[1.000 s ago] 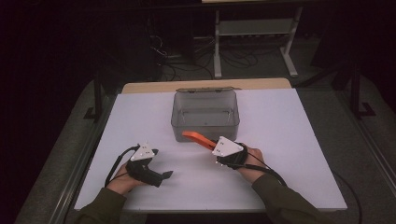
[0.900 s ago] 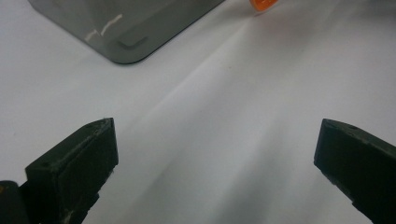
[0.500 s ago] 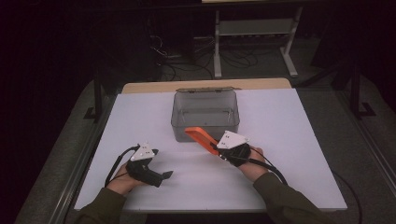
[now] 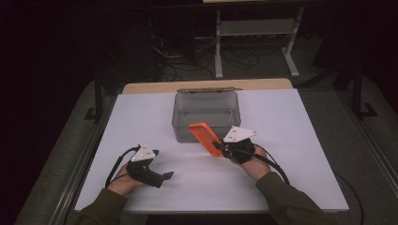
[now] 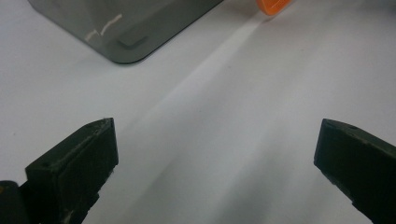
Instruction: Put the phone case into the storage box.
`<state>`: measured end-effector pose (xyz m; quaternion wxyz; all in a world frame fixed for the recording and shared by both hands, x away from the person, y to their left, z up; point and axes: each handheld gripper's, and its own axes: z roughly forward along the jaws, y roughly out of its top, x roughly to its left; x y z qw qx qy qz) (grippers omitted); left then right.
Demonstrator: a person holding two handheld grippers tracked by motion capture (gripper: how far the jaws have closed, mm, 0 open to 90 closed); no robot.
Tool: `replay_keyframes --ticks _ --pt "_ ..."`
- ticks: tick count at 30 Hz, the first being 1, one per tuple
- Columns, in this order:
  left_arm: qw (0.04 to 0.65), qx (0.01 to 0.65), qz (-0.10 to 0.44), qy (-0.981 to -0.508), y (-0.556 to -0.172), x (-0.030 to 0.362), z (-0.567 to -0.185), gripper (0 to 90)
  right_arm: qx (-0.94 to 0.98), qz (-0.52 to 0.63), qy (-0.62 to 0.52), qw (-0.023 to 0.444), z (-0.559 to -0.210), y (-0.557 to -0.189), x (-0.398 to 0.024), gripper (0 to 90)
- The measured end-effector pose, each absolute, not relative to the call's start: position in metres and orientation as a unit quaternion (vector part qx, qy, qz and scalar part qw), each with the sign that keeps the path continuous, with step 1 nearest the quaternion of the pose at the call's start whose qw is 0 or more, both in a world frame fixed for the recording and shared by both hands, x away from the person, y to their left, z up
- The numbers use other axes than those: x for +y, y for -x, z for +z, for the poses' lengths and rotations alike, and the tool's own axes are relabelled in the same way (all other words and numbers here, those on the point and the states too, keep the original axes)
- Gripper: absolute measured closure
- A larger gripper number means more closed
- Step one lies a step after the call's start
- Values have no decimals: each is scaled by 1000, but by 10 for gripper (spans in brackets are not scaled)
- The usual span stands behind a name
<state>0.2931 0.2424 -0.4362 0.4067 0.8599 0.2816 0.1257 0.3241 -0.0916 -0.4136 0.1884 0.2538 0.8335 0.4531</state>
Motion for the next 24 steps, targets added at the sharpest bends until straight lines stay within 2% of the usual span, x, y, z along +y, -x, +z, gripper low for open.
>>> replay_keyframes --ticks 11,24 --pt "407 283 126 -860 -293 243 -436 0 823 470 -277 159 -413 -328 -97 813" --pt "407 281 127 -860 -293 242 -436 0 819 477 -279 156 -409 -328 -101 813"
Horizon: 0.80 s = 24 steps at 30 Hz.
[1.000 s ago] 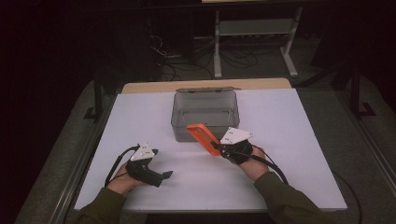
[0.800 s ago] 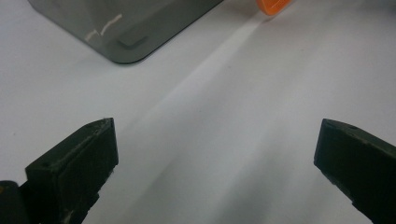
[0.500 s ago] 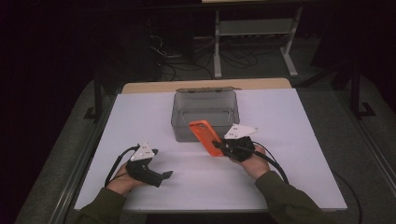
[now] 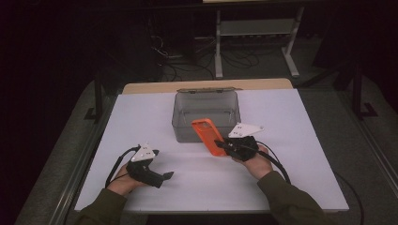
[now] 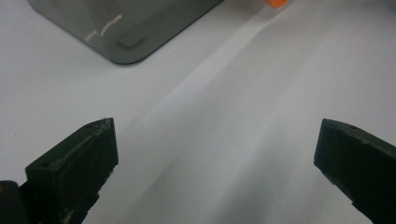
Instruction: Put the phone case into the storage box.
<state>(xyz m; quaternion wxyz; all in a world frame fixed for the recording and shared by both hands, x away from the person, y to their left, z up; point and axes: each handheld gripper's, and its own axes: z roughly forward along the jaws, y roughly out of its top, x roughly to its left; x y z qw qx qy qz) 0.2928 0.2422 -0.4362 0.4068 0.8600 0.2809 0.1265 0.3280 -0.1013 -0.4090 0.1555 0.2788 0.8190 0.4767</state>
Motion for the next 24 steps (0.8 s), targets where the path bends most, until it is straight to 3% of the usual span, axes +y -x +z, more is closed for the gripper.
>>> replay_keyframes --ticks 24 --pt "408 280 127 -860 -293 242 -436 0 819 479 -276 153 -394 -327 -114 813"
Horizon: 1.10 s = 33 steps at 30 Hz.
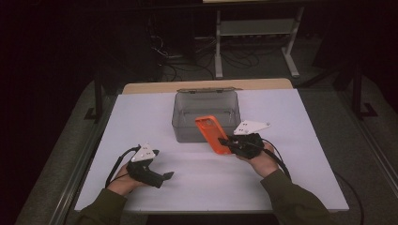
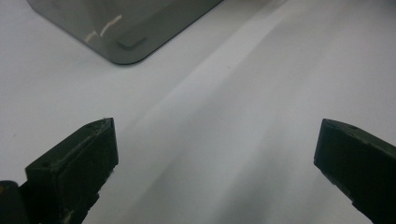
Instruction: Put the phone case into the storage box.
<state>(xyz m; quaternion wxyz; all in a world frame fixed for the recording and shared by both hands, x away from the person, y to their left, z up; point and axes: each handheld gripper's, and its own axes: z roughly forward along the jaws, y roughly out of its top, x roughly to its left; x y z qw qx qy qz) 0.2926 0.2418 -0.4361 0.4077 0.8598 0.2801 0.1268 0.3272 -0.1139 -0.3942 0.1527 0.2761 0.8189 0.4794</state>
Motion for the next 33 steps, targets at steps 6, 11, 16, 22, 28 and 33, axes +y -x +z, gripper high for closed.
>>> replay_keyframes --ticks 6,11,16,22,28,33 --pt "406 280 127 -861 -293 242 -436 0 824 475 -269 151 -388 -329 -116 813" --pt "407 281 128 -860 -293 242 -436 0 827 473 -268 146 -385 -330 -116 813" --pt "408 281 127 -859 -293 242 -436 0 825 476 -269 146 -380 -332 -117 813" --pt "407 280 127 -860 -293 242 -436 0 822 479 -269 149 -371 -336 -118 812" --pt "406 279 127 -861 -293 242 -436 0 822 479 -270 150 -365 -339 -118 812" --pt "408 280 128 -859 -293 242 -436 0 820 482 -270 153 -360 -342 -118 813"
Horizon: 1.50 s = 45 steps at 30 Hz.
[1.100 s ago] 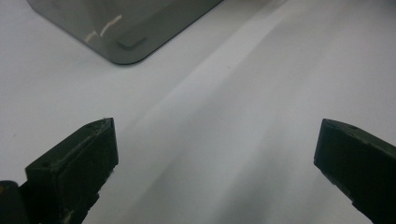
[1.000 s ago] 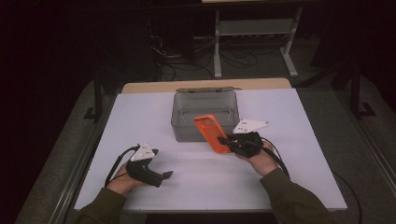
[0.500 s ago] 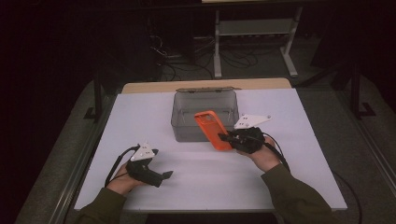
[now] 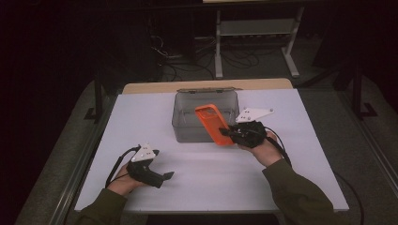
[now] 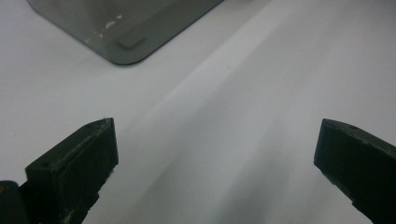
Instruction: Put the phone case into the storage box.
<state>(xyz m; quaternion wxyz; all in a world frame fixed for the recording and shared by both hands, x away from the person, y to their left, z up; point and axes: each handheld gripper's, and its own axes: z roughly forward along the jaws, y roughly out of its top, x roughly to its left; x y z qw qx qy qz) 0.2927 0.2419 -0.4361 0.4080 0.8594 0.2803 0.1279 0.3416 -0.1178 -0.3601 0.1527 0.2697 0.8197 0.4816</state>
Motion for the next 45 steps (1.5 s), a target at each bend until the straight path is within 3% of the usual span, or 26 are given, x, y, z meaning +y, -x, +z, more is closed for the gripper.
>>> replay_keyframes --ticks 45 --pt "410 281 129 -858 -293 243 -435 0 796 492 -302 182 -322 -380 -125 813"
